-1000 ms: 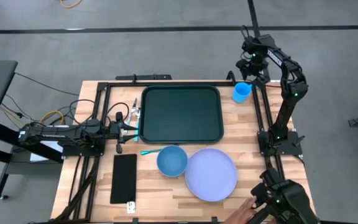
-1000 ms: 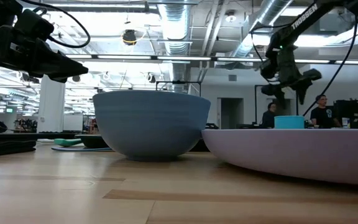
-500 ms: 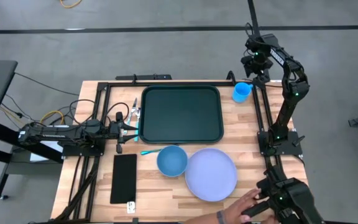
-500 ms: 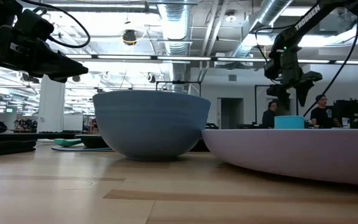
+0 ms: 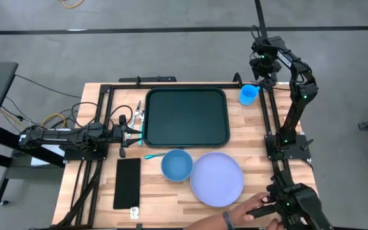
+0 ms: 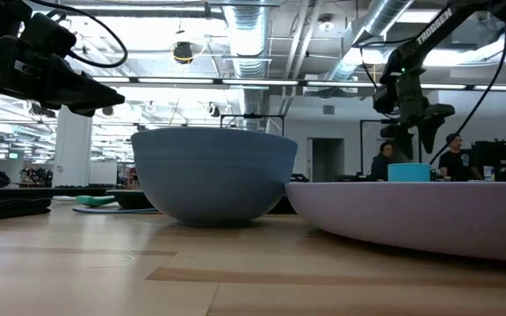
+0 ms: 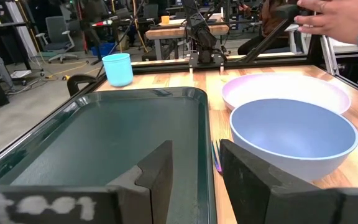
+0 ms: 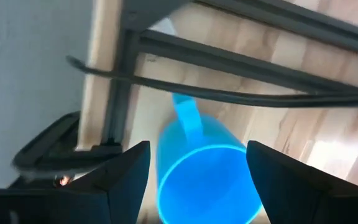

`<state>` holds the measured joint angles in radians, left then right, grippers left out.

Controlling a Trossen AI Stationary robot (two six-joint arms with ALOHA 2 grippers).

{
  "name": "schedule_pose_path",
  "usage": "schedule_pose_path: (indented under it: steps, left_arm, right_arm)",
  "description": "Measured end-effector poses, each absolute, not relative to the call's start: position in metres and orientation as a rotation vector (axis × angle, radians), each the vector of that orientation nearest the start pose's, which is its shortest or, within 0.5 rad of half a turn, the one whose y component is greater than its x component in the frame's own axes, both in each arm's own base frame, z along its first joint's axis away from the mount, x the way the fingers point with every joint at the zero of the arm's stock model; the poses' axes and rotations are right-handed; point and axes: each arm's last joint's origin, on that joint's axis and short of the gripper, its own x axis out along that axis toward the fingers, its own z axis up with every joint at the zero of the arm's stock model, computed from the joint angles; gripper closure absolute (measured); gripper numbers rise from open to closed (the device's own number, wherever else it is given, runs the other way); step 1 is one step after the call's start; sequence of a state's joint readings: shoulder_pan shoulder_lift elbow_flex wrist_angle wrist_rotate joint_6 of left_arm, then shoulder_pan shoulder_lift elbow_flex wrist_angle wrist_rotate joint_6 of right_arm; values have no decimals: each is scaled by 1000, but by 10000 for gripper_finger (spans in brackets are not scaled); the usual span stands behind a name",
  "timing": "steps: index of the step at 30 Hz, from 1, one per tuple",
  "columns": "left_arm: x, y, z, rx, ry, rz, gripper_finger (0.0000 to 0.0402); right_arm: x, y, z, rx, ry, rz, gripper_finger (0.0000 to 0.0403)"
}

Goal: Set up tray
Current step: Put the light blue mug on the black serving tray

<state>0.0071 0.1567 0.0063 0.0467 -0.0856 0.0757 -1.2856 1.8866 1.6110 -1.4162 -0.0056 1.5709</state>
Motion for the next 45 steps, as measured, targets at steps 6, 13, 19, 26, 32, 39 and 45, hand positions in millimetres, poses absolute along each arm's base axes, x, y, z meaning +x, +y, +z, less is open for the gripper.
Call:
schedule_pose_path:
  steps: [6,13,19,26,32,39,45]
  left_arm:
    - [107,3,157,80,107,89,281]
    - [107,3,157,80,107,89,281]
    - [107,3,157,80,107,89,281]
    - [107,3,157,80,107,89,281]
    - [107,3,157,79,107,89,281]
    - [107,3,157,79,107,89,281]
    - [107,3,157,79,107,89,281]
  right_arm:
    - [88,-327,240,-2233,-430,2245,143]
    - [87,-329,234,-2213,-369,2263,143]
    - [88,-331,223,-2247,-351,2284,143]
    - [89,-331,222,-2255,-362,2294,143]
    - [94,-329,222,-2226,-403,2354,143]
    - [97,-326,212,-2197,-422,2385,143]
    - [96,-325,207,-2210,-418,2366,143]
